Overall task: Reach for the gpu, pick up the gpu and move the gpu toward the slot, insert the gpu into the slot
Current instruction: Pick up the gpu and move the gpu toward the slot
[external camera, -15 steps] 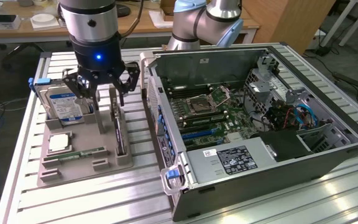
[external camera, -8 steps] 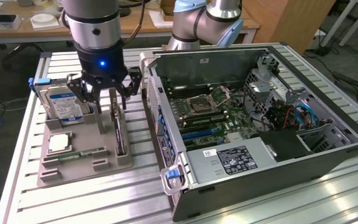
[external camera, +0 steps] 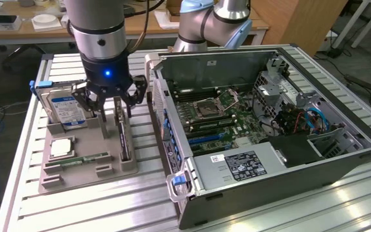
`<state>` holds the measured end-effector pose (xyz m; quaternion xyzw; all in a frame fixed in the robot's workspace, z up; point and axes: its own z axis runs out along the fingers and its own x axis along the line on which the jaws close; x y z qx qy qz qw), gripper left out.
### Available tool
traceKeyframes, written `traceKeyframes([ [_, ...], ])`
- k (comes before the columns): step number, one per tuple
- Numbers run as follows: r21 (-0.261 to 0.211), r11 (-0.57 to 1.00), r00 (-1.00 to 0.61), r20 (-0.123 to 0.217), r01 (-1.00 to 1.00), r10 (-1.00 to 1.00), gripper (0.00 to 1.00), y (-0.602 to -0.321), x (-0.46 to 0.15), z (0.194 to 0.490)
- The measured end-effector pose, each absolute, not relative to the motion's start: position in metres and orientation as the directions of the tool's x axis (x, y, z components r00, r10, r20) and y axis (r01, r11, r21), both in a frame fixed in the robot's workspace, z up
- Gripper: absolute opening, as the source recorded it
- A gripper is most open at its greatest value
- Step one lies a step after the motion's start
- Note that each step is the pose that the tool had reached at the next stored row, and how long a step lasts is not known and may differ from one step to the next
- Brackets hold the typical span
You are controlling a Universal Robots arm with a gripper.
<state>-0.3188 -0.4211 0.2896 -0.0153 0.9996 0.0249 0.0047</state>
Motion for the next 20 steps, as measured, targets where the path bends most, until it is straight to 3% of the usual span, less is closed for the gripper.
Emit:
traceKeyframes([
  [20,0.050,0.998,-1.000,-0.010,-0.027,-0.027,0.59,-0.423,-0.319,0.257],
])
